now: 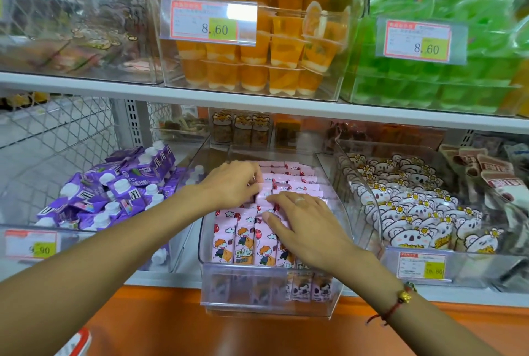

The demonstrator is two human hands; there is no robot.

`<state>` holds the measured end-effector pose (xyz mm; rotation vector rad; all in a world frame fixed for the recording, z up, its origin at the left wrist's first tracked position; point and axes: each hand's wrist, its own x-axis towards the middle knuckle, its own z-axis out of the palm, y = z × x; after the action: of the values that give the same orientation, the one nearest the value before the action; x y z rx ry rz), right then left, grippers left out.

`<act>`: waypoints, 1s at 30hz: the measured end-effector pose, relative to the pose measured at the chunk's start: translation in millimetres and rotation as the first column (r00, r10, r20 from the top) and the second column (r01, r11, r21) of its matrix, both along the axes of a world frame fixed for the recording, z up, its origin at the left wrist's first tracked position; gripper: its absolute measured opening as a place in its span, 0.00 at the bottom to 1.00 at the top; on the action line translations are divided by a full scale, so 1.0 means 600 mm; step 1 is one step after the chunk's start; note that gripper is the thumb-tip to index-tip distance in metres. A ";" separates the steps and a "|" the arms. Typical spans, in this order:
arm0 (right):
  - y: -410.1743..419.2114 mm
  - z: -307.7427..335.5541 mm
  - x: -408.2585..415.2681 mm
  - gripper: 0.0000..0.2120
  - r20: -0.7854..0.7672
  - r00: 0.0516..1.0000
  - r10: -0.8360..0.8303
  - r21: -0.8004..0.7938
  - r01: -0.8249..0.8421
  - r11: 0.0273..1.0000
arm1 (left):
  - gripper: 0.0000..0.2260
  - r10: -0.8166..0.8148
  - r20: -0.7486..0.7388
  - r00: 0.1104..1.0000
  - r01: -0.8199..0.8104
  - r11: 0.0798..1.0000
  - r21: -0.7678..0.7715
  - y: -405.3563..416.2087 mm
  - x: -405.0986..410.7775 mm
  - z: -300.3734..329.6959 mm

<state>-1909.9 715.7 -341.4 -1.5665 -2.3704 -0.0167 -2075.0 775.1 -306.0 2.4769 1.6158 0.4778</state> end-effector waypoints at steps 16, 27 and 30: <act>0.109 0.053 -0.018 0.05 -0.234 0.967 -0.100 -0.208 0.051 0.977 | 0.10 -0.030 -0.363 0.931 0.074 0.991 0.109 0.018 -0.012 0.015; 0.069 0.051 -0.037 0.03 -0.802 0.592 0.080 0.177 0.108 0.978 | 0.11 0.033 -0.185 0.982 -0.017 0.996 0.088 -0.005 -0.022 0.036; 0.040 0.067 -0.039 0.03 -0.833 0.519 0.193 0.322 0.171 0.931 | 0.11 0.086 0.202 0.976 -0.128 0.970 0.207 -0.049 -0.035 0.030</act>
<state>-1933.5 739.6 -301.2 -0.9931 -1.4448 0.2522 -2096.1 745.5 -288.2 2.4070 1.7059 0.9267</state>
